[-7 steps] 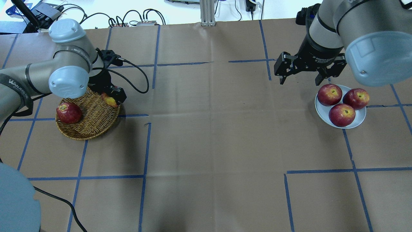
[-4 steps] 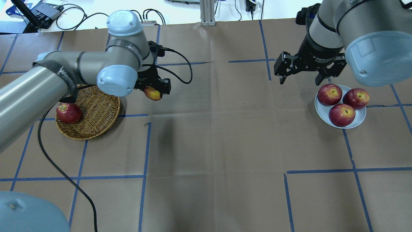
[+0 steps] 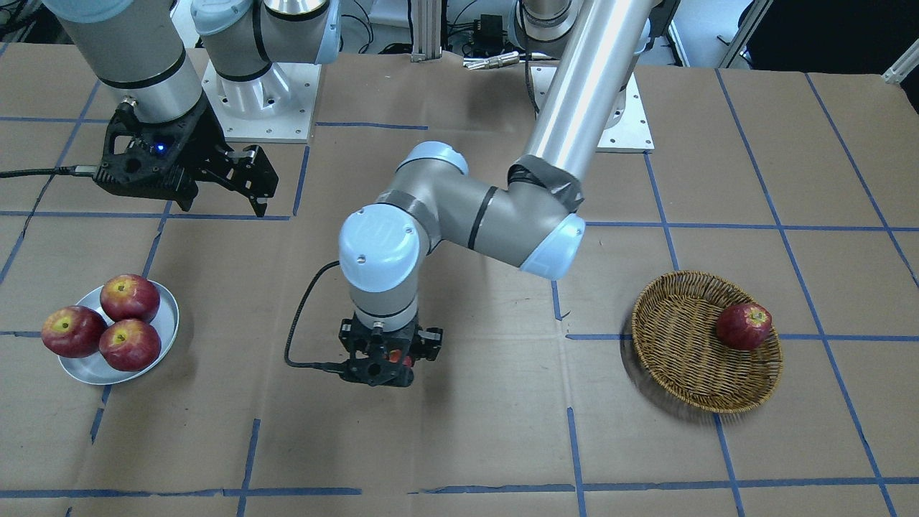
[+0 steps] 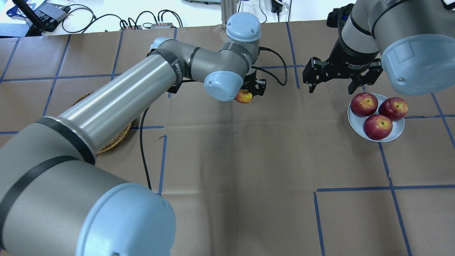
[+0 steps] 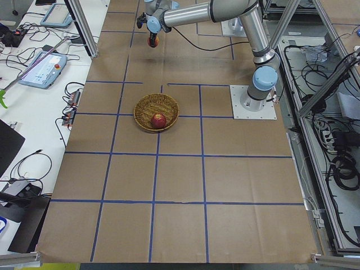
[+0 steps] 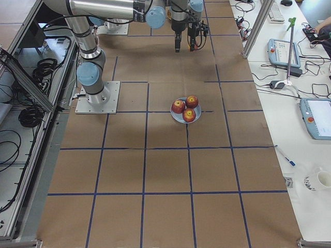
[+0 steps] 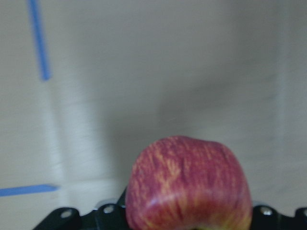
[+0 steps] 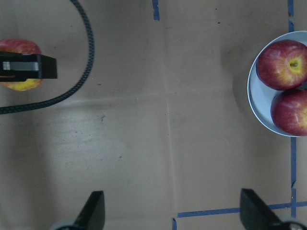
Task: Transfer apple from basket to plate
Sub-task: 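Lift the yellow-red apple and carry it toward the table center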
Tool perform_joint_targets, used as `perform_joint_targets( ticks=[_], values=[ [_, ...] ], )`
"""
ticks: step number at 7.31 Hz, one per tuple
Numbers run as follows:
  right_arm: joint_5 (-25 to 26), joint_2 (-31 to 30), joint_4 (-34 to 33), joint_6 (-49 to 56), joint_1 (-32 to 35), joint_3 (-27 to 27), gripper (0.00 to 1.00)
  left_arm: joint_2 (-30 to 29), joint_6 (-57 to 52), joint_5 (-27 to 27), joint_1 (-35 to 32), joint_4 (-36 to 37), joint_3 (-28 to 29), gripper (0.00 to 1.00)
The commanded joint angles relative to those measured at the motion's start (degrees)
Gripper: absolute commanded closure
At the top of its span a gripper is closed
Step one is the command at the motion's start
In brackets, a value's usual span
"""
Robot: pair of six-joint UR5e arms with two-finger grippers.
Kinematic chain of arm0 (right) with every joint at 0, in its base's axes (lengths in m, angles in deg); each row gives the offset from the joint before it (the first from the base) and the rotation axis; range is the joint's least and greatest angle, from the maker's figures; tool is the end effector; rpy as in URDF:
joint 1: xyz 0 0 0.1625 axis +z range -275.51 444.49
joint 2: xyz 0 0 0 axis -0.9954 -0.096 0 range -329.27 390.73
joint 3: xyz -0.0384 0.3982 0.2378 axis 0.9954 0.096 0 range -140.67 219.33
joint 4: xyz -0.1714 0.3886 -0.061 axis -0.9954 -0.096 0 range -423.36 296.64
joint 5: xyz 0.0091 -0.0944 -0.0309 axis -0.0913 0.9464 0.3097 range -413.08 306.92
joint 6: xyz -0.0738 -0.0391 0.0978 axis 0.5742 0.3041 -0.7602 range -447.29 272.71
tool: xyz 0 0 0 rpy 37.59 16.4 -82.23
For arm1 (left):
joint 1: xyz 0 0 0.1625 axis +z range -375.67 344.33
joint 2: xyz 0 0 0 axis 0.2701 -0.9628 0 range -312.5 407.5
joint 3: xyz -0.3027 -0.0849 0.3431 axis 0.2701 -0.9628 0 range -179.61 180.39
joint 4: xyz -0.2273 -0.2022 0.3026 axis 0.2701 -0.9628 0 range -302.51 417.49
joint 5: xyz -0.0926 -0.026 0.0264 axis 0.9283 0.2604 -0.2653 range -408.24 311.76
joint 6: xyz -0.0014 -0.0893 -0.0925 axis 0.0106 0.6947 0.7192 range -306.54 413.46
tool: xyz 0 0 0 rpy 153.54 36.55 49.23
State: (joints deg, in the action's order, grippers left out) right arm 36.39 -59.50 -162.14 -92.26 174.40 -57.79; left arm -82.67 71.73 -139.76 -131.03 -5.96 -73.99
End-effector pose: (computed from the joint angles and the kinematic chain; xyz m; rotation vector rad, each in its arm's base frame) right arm 0.1336 -0.5072 0.4537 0.1381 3.1275 -0.0509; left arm -0.4495 -0.6450 0.2237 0.1927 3.1231 -0.0660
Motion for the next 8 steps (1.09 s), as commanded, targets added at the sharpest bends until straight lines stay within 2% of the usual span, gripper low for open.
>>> perform_joint_targets(
  ticks=[1, 6, 8],
  values=[
    [0.0, 0.1, 0.0, 0.1, 0.0, 0.0, 0.0, -2.1, 0.4, 0.0, -2.2, 0.1, 0.7, 0.73],
    [0.0, 0.1, 0.0, 0.1, 0.0, 0.0, 0.0, 1.7, -2.3, 0.8, 0.8, 0.3, -7.4, 0.73],
    [0.0, 0.1, 0.0, 0.0, 0.0, 0.0, 0.0, 1.8, -2.5, 0.7, 1.4, 0.3, -9.3, 0.67]
  ],
)
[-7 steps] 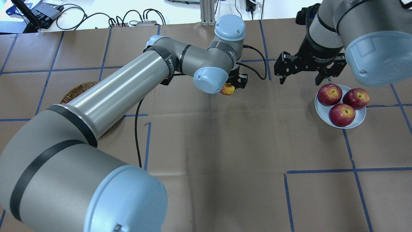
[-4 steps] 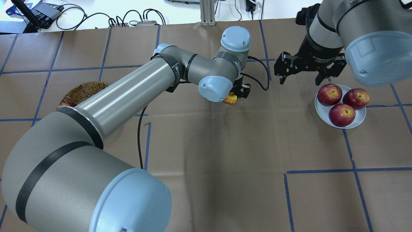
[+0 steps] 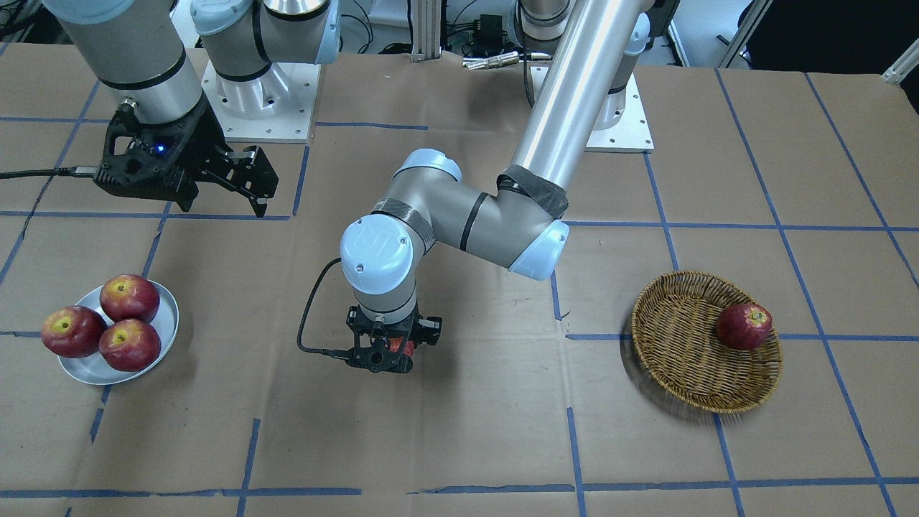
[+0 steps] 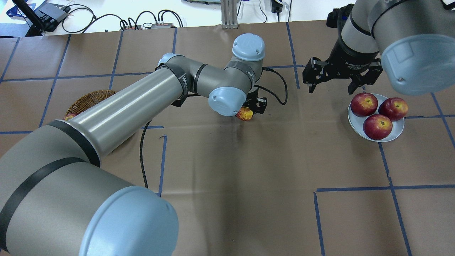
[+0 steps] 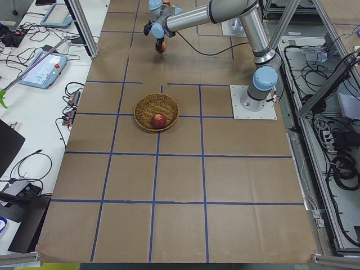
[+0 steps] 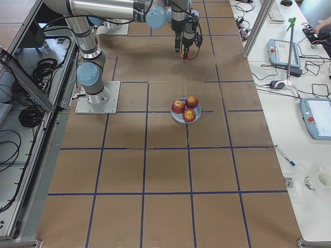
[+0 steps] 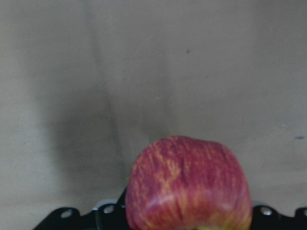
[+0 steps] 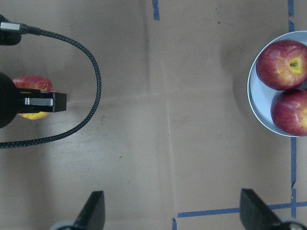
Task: Transfer apple from basket to plate
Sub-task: 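Lower the apple onto the table and open the left gripper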
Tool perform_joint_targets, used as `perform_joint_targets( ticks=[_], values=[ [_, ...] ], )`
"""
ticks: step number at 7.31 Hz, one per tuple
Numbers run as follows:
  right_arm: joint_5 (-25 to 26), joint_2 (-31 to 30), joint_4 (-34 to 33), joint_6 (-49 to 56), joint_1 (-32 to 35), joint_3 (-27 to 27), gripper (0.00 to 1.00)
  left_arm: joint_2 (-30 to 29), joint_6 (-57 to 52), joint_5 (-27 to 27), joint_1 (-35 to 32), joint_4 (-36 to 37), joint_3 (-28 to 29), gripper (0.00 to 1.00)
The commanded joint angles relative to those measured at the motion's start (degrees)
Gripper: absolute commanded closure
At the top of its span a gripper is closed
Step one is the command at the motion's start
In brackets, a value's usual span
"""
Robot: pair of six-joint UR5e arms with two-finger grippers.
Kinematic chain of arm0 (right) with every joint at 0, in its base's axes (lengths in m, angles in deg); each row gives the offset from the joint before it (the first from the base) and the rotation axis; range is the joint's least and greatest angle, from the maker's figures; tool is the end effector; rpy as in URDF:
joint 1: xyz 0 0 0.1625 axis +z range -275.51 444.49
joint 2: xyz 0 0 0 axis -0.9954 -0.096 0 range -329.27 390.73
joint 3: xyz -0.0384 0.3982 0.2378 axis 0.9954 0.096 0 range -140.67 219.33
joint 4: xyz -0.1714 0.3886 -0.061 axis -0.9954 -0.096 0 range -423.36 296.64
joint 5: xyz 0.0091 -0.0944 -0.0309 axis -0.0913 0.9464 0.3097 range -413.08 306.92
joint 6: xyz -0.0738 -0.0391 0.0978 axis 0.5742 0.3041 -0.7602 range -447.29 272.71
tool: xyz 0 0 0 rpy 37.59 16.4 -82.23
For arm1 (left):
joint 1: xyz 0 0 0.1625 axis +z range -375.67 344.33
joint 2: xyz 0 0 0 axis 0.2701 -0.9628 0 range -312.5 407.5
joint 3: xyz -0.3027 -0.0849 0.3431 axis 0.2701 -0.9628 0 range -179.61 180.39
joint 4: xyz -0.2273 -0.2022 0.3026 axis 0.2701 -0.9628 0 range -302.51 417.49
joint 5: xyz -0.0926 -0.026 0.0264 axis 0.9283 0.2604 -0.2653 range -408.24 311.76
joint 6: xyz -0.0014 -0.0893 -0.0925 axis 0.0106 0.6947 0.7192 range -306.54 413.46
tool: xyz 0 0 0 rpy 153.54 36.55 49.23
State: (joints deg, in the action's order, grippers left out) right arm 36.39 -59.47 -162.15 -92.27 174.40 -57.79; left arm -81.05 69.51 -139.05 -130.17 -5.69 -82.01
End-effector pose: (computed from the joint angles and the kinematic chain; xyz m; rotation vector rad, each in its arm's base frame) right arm 0.1336 -0.5073 0.4535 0.1384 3.1275 -0.0504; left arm -0.4224 -0.6097 0.1813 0.2292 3.0932 0.0974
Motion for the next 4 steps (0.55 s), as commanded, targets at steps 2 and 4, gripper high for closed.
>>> perform_joint_targets(
  ticks=[2, 4],
  values=[
    [0.0, 0.0, 0.0, 0.0, 0.0, 0.0, 0.0, 1.0, -0.2, 0.0, 1.1, -0.2, -2.1, 0.46],
    [0.0, 0.0, 0.0, 0.0, 0.0, 0.0, 0.0, 1.1, -0.2, -0.3, 1.2, -0.8, -2.2, 0.02]
  ],
)
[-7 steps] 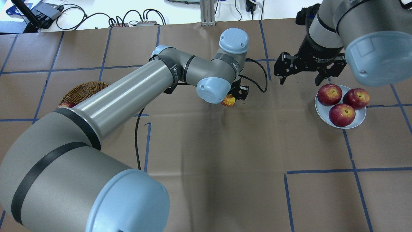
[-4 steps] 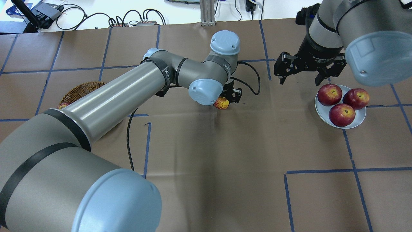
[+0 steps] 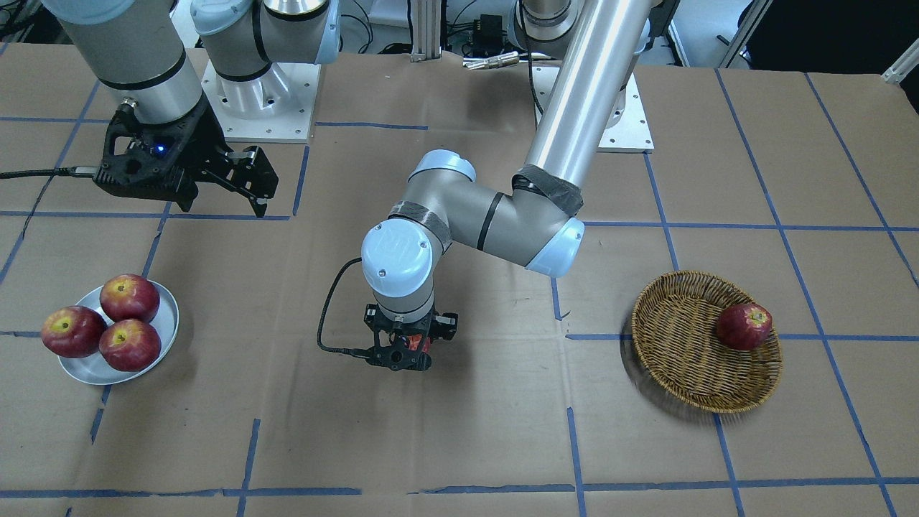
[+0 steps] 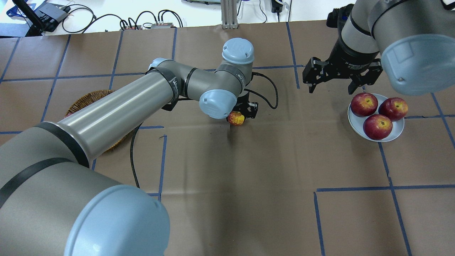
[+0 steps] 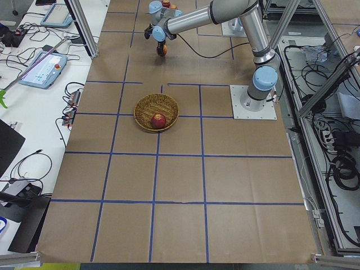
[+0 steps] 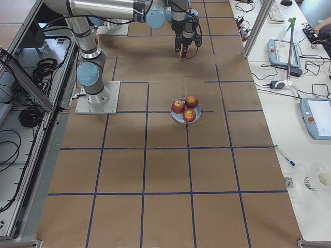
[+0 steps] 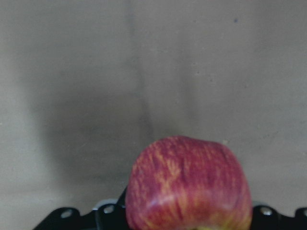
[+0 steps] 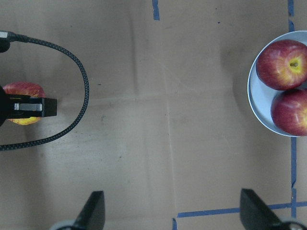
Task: Transfer apple from basket to plate
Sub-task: 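Lower the apple onto the table and open the left gripper, then raise the left gripper back toward the basket while the right gripper moves toward the apple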
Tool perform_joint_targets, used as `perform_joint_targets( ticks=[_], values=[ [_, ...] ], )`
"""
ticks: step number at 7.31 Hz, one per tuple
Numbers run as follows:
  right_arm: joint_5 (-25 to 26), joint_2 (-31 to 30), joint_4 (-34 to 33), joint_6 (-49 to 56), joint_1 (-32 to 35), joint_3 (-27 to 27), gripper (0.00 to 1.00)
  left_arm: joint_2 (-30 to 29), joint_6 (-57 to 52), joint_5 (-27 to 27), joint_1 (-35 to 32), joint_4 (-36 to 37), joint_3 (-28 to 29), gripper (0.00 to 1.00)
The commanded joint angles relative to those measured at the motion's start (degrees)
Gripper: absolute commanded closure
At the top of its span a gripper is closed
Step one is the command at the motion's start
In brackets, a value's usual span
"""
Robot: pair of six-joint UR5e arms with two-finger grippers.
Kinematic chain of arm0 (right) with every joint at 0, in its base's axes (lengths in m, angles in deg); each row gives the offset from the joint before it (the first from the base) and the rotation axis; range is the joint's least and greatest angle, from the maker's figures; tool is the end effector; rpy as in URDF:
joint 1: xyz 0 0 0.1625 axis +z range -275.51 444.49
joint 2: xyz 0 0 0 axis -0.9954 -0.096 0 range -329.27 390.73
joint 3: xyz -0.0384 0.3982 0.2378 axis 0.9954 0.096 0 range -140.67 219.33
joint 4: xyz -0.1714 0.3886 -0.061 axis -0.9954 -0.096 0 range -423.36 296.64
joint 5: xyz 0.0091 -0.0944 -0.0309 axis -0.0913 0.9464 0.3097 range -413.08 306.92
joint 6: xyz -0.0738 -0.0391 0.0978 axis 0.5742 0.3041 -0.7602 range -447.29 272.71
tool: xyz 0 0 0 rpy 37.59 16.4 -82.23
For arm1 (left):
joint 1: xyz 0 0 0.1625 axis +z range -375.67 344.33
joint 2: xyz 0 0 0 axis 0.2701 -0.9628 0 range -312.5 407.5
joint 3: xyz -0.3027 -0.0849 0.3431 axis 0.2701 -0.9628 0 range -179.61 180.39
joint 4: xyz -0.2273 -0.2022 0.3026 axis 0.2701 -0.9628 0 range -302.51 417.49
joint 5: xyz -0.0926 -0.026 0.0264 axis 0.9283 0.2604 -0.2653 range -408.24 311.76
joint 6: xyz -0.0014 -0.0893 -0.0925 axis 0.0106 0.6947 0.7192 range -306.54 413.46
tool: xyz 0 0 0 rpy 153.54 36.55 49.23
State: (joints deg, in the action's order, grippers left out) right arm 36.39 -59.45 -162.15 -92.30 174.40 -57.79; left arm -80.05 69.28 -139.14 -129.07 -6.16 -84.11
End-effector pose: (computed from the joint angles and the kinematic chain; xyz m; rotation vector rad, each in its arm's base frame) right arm 0.1336 -0.5074 0.4533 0.1392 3.1275 -0.0498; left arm -0.4048 -0.6048 0.1772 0.2054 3.0834 0.1369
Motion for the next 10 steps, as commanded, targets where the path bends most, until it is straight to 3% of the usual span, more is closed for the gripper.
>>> perform_joint_targets(
  ticks=[1, 3, 4, 8, 10],
  values=[
    [0.0, 0.0, 0.0, 0.1, 0.0, 0.0, 0.0, 0.3, 0.0, -0.3, 0.1, -0.3, -0.4, 0.02],
    [0.0, 0.0, 0.1, 0.1, 0.0, 0.0, 0.0, 1.7, 0.0, -0.2, 0.2, -0.5, -0.2, 0.01],
    [0.0, 0.0, 0.0, 0.1, 0.0, 0.0, 0.0, 4.8, 0.0, -0.1, 1.2, -4.5, 1.0, 0.01],
    [0.0, 0.0, 0.0, 0.0, 0.0, 0.0, 0.0, 22.8, -21.0, -0.1, 14.6, -23.0, 1.0, 0.01],
    [0.1, -0.1, -0.3, 0.0, 0.0, 0.3, 0.0, 32.0, -26.4, 0.1, 20.5, -31.9, -0.3, 0.01]
  ],
)
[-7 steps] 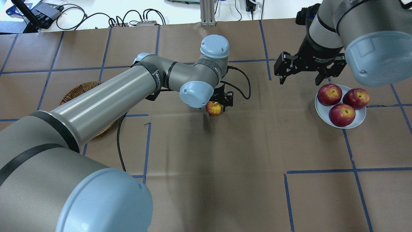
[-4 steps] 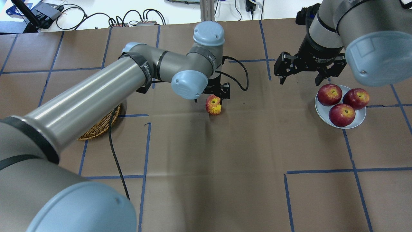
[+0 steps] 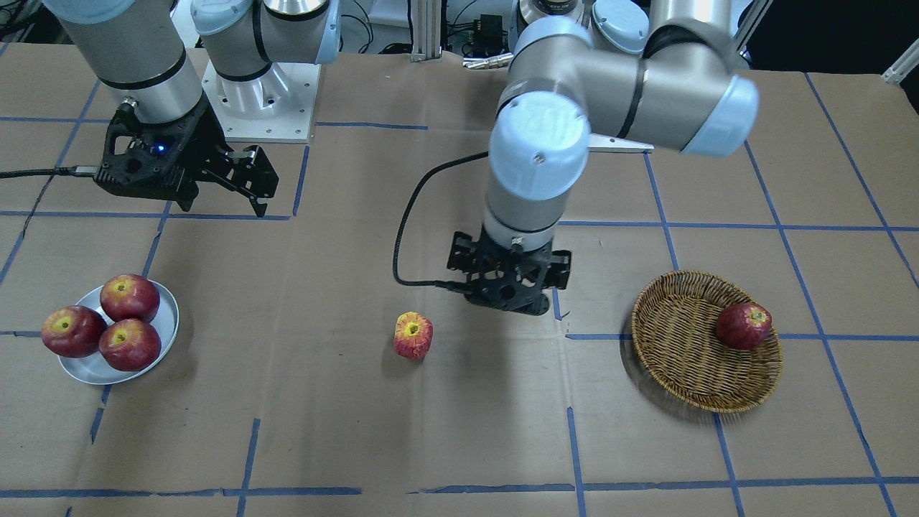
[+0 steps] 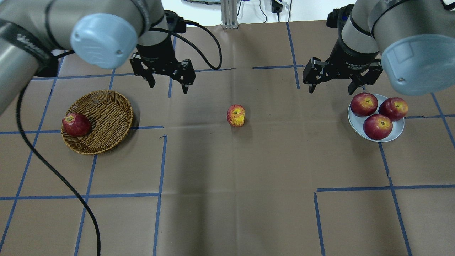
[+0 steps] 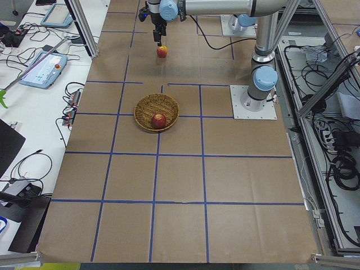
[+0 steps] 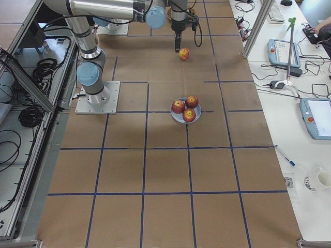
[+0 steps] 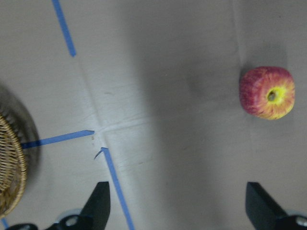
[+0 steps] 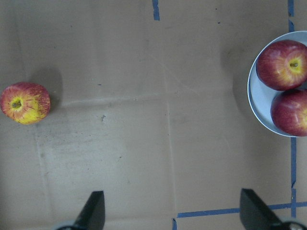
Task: Transfer apple from basket to plate
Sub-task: 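Raise the left gripper back toward the basket while the right gripper moves toward the apple, then lower the right gripper over the yellow-red apple and grasp it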
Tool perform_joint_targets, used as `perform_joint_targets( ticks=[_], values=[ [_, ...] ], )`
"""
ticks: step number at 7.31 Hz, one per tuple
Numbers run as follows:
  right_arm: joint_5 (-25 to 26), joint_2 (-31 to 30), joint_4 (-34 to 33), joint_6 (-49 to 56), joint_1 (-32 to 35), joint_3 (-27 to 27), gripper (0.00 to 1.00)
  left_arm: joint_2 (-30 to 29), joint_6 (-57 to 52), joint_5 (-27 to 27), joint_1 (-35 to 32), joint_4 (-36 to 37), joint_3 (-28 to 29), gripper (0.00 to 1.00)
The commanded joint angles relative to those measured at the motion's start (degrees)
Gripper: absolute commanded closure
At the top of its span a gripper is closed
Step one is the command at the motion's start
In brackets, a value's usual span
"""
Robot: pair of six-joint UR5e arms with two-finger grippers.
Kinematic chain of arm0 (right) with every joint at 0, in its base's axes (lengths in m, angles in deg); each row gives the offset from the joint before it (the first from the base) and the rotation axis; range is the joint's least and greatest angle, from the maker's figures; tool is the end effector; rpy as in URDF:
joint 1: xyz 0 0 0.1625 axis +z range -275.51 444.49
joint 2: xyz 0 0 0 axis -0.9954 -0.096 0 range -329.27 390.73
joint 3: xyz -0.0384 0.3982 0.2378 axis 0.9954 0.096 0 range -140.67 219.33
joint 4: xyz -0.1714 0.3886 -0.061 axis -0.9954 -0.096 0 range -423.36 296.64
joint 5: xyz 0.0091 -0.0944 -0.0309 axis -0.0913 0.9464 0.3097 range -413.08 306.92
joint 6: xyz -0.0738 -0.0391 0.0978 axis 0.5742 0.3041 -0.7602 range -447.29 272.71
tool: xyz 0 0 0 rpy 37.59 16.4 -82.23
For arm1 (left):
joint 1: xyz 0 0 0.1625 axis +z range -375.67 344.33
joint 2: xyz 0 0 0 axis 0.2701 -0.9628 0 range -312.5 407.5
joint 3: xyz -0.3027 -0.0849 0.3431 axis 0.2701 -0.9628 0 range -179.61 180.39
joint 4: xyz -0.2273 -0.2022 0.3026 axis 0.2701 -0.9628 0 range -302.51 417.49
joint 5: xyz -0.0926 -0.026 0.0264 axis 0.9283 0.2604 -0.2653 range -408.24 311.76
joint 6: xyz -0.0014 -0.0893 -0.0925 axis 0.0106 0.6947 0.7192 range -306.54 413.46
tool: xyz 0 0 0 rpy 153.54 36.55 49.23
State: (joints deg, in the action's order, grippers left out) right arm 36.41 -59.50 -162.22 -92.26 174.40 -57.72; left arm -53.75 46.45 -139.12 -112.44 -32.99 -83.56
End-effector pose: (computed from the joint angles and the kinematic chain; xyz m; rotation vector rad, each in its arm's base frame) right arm 0.1336 -0.5076 0.4545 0.1381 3.1277 -0.0550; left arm -0.1992 -0.5640 0.4442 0.3757 3.0998 0.1551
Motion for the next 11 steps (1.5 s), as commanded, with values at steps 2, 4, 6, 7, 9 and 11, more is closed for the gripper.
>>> perform_joint_targets(
  ticks=[2, 4, 6, 7, 9, 11],
  values=[
    [0.0, 1.8, -2.6, -1.1, 0.3, 0.6, 0.0, 9.3, -3.2, 0.7, 6.0, -5.3, -1.2, 0.01],
    [0.7, 7.4, -7.1, -6.1, 7.0, 3.8, 0.0, 8.2, -3.2, 3.6, 5.8, -4.6, -1.4, 0.01],
    [0.8, 15.0, -8.0, -14.3, 13.3, 9.6, 0.0, 8.3, -3.4, 3.0, 4.1, -4.8, -1.0, 0.01],
    [2.3, 18.5, -12.5, -16.8, 15.4, 9.9, 0.0, 8.0, -3.1, 2.9, 3.1, -4.7, -0.9, 0.01],
    [3.9, 23.8, -19.5, -18.1, 18.0, 9.6, 0.0, 8.3, -2.3, 2.9, 2.3, -4.6, -0.7, 0.01],
    [4.1, 27.2, -22.5, -20.1, 19.0, 9.2, 0.0, 8.8, -2.5, 2.9, 2.2, -4.6, -0.9, 0.01]
  ],
)
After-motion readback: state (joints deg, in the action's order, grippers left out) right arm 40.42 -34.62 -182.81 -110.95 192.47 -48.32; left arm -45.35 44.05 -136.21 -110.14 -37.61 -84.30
